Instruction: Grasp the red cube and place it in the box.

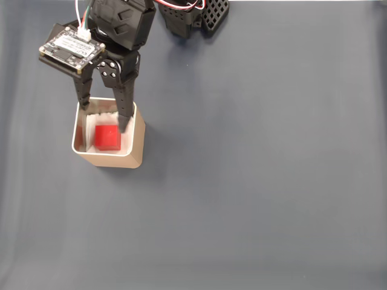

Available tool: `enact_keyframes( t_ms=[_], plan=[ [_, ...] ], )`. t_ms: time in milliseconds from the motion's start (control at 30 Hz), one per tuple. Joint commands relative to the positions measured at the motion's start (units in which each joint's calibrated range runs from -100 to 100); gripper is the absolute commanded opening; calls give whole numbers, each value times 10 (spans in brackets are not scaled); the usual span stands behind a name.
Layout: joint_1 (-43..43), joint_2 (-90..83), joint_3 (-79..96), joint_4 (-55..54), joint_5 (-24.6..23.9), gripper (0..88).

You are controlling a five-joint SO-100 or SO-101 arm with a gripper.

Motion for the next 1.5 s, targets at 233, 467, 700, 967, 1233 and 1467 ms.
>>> enact_keyframes(
  t_ms=[233,467,700,967,1233,1467],
  plan=[
    [-53,-53,14,-24,-8,1],
    [-126,-103,51,-32,-19,1],
    [-197,-200,157,-32,-20,1],
    [-234,-283,283,-45,-15,1],
    [-247,-367,418,-59,-6,1],
    [-251,-433,511,-52,-4,1]
  ],
)
